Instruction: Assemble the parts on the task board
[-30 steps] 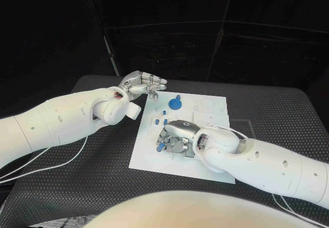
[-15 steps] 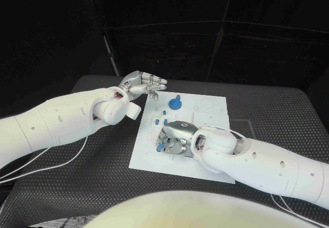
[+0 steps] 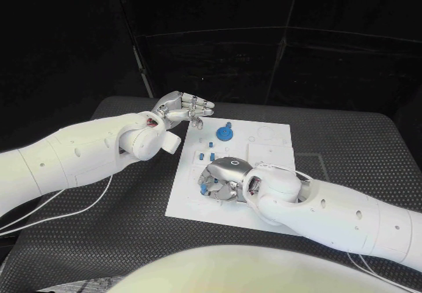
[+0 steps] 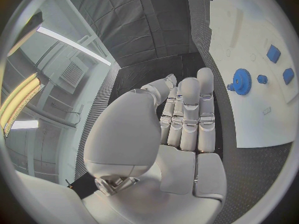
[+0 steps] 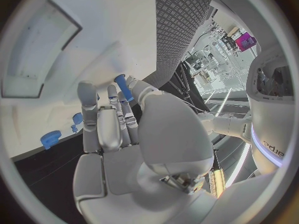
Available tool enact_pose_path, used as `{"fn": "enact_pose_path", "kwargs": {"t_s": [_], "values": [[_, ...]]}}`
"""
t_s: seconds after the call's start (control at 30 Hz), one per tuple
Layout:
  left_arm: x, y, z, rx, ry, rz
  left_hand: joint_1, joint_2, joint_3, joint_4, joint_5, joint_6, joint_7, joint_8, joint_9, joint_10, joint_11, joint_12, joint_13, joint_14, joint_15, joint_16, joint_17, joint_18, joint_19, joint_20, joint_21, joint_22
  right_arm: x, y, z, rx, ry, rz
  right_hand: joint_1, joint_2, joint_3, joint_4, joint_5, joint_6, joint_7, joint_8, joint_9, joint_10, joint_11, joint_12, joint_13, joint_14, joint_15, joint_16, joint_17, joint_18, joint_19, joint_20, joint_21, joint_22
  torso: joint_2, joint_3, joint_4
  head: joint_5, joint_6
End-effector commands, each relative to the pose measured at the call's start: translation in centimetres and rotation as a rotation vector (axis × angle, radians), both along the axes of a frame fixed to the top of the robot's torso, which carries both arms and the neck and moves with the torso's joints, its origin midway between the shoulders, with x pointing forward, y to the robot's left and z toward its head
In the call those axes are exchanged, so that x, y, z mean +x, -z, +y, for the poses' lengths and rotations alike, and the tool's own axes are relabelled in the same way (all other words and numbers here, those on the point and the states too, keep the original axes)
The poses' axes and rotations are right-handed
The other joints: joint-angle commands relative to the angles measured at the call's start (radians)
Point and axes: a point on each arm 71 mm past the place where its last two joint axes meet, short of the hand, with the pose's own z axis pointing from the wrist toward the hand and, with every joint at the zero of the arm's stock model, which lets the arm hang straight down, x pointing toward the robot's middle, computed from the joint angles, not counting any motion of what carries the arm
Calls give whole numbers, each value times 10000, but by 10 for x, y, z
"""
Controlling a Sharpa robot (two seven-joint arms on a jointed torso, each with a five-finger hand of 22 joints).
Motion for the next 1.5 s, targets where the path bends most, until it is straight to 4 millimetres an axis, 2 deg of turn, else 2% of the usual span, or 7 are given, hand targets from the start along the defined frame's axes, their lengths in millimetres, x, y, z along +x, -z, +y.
{"fn": "enact_pose_path", "kwargs": {"t_s": [0.03, 0.3, 0.53, 0.67, 0.97, 1.17, 1.5], "values": [[0, -1, -1, -89, 120, 20, -38, 88, -4, -54, -39, -48, 27, -1, -8, -90, 2, 64, 9, -66, -12, -33, -9, 131, -44, -1, -60, -10, 1, -8, 0, 573, 261, -544, -3, -110, -163, 9, 60, -239, -32, -13, 8, -168, 5, 60, 11, 250, 21, 4, -16, -125, 8, 61, -51, -32, -1, 7, -8, -1, -2], [0, -1, 0, -78, 124, 42, -38, 88, -4, -54, -39, -48, 27, -1, -8, -90, 2, 64, 9, -66, -12, -33, -9, 131, -44, -1, -60, -10, -4, -23, -11, 2301, 531, -1164, 15, -340, -1154, -65, 325, -2020, -304, -60, -44, -1095, 132, 255, 37, 15, 122, -423, -745, 21, -567, 145, -638, -966, -17, 9, -19, -58, -2], [0, -1, 2, -66, 111, 49, -38, 88, -4, -54, -39, -48, 27, -1, -8, -90, 2, 64, 9, -66, -12, -33, -9, 131, -44, -1, -60, -10, -10, -32, -44, 2641, 952, -1036, 240, -224, -1953, -94, 534, -1754, -262, 14, 13, -1363, 133, 737, 79, -18, 130, -529, -925, 70, -696, 168, -870, -1284, -40, -4, -2, -265, -2], [-1, -1, 4, -42, 68, 47, -38, 88, -4, -54, -39, -48, 27, -1, -8, -90, 2, 64, 9, -66, -12, -33, -9, 131, -44, -1, -60, -10, -2, -38, -83, 2920, 2415, 52, 223, 150, -2078, 83, 648, 192, 146, 651, 292, -187, 38, 1594, 282, 194, 49, -180, -339, -60, -164, 104, -434, -534, -42, -24, -15, -484, -2], [-1, -1, 7, -10, 5, 45, -54, 87, -15, -50, -39, -53, 27, -1, -8, -102, 4, 71, 10, -74, -9, -38, -22, 130, -47, 2, -68, -14, 0, -34, -179, 1922, 6166, 2175, -1127, 11, -3360, 1354, 1693, 1539, -702, 1702, 632, 2513, -886, 5541, 3302, 655, -693, 1134, 1933, -449, 1241, -588, 970, 1796, -136, -80, -182, -892, -2], [-3, -2, 5, -45, 53, 20, -54, 87, -15, -50, -39, -53, 27, -1, -8, -102, 4, 71, 10, -74, -9, -38, -22, 130, -47, 2, -68, -14, -4, -34, -204, 722, 6985, 1635, -923, 119, -4490, 2109, 1439, 1096, -770, 2634, 1200, 2626, -915, 10510, 9197, 777, -751, 1643, 2983, -577, 1557, -629, 1364, 2512, -174, -86, -282, -1026, -2], [-5, -2, 3, -89, 126, 10, -64, 90, -22, -47, -39, -49, 25, 4, -6, -102, 3, 79, 11, -80, -8, -42, -33, 130, -48, 4, -73, -16, -21, -16, -204, -437, 7152, 1350, -1279, 95, -5201, 2226, 1333, 681, -738, 3180, 1513, 2869, -892, 11755, 10892, 816, -693, 1763, 3266, -603, 1638, -596, 1482, 2753, -233, -111, -340, -1068, -2]]}}
